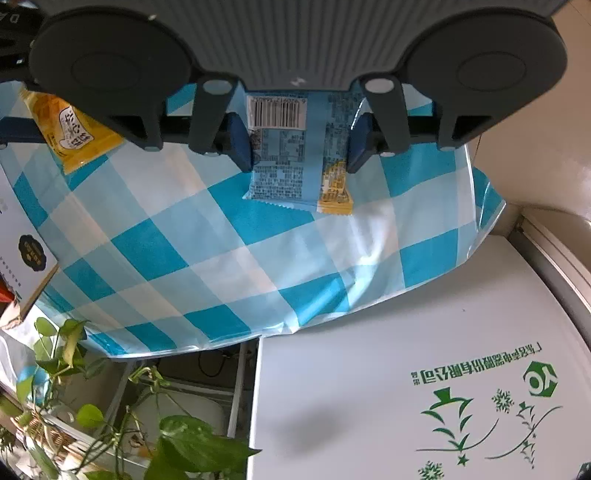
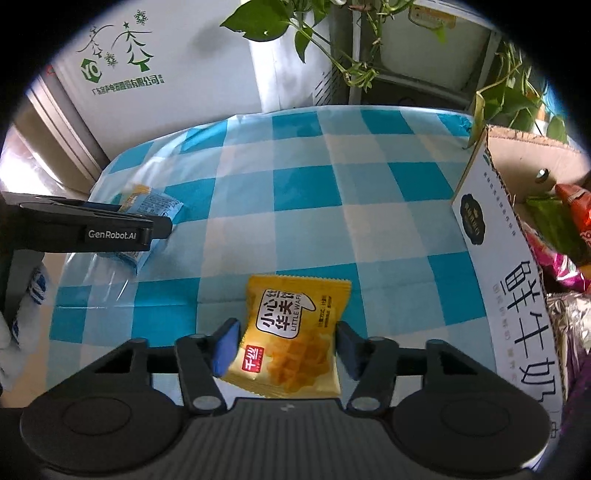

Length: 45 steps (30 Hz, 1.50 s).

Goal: Organize snacks
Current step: 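Close the right gripper on the yellow cake packet while the left grips the blue packet, then carry the yellow cake packet with the right tool while the left carries the blue packet to the box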

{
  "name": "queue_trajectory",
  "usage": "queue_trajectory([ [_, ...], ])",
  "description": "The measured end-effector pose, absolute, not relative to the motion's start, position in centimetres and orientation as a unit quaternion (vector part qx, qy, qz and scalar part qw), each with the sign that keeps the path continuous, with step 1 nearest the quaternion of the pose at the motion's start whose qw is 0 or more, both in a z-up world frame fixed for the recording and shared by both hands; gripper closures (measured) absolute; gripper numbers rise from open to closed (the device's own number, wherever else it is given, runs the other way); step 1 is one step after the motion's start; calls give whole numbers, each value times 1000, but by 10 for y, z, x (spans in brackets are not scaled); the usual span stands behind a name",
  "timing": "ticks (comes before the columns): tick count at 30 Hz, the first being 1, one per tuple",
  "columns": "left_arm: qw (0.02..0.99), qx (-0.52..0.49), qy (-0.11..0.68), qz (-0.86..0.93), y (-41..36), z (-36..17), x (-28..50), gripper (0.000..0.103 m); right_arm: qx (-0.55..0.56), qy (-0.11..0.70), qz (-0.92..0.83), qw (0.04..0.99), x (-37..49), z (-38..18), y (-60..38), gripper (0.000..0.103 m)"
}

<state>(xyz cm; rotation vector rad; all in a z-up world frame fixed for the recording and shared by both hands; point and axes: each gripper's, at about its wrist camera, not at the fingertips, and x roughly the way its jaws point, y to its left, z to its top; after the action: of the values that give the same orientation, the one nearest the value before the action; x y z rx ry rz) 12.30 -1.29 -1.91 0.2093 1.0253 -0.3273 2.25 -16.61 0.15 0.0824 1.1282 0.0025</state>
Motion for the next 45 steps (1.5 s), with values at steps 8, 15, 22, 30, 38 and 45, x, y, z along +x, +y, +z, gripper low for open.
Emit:
queue_trajectory([
  [8, 858, 88, 483, -151, -14, -12, 120, 54, 45, 527, 9, 849, 22, 9, -174, 44],
  [15, 864, 79, 472, -154, -21, -3, 111, 54, 48, 512, 12, 858, 22, 20, -179, 45],
  [22, 865, 73, 468, -166, -32, 1, 95, 54, 49, 498, 12, 866, 21, 31, -186, 45],
  [30, 870, 68, 461, -163, -35, 9, 84, 54, 50, 491, 14, 870, 17, 38, -194, 45],
  [38, 872, 61, 461, -152, -32, 12, 72, 54, 52, 484, 15, 873, 13, 45, -200, 45],
  [45, 874, 44, 463, -143, -27, 14, 59, 54, 50, 474, 26, 879, 9, 54, -203, 45],
])
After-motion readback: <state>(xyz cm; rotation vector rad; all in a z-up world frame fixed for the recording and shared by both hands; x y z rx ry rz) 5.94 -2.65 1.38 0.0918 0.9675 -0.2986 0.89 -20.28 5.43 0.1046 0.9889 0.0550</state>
